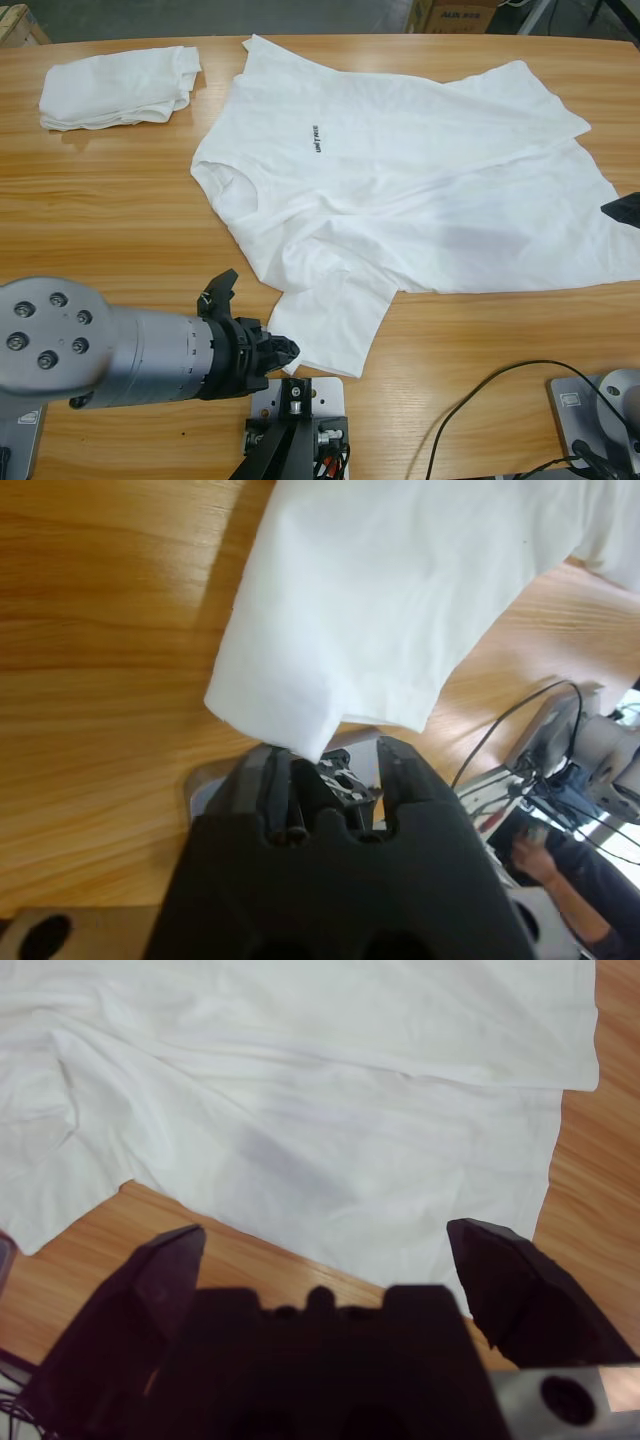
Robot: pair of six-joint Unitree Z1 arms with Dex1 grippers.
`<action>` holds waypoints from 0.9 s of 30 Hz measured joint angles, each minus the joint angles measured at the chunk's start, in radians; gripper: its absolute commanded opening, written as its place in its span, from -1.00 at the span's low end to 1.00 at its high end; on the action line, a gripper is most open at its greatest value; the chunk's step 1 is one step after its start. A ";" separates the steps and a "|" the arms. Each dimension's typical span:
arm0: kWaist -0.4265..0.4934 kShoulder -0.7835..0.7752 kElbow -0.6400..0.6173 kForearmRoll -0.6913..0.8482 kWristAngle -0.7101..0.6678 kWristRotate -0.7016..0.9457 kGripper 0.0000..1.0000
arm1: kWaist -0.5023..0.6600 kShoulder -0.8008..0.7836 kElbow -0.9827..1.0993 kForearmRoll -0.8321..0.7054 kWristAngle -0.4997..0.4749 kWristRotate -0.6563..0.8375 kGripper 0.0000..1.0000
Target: Fold clothes
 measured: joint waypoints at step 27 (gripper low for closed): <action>0.000 -0.023 0.056 -0.008 0.116 -0.083 -1.00 | 0.000 0.011 0.000 0.008 0.000 0.000 0.97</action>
